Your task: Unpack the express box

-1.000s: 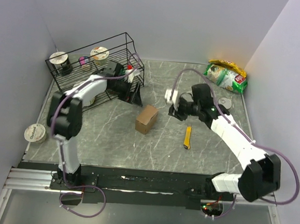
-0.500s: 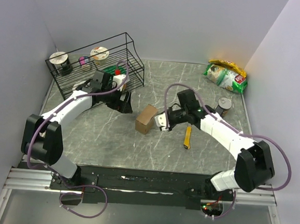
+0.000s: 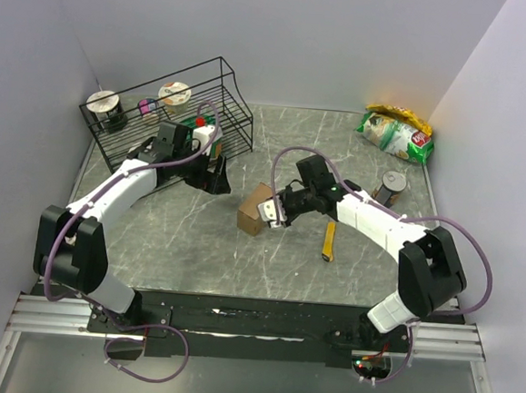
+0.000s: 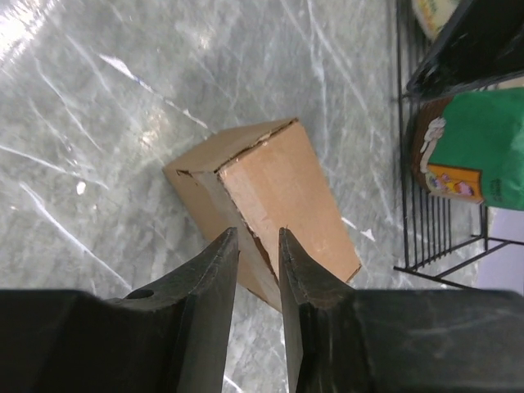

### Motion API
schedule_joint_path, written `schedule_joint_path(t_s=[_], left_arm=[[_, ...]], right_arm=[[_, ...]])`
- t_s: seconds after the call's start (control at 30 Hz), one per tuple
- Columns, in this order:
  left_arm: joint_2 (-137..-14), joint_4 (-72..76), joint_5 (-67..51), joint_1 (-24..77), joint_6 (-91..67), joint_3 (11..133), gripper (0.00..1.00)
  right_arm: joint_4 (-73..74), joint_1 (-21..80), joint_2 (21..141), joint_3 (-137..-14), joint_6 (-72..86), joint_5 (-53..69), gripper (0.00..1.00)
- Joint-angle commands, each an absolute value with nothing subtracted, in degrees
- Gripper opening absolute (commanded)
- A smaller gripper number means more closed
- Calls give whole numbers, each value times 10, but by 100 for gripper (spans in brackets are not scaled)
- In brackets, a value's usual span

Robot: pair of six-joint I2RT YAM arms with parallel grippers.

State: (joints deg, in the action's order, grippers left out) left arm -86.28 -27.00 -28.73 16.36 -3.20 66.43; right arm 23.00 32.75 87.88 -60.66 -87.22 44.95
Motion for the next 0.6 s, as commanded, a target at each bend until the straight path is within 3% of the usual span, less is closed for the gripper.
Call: schedule_joint_path(t_s=[0.0,0.2,0.57], left_arm=[[-848,-243,-310,156,-52,663,96],[-860,-244,-316,153,-56,670,96],[-867,-240,-321,149,-62,670,96]], right_arm=[[204,333,896,-643,-885,424,32],[204,335,910,-650,-893,406,27],[226,335,898,-642,-926,413,27]])
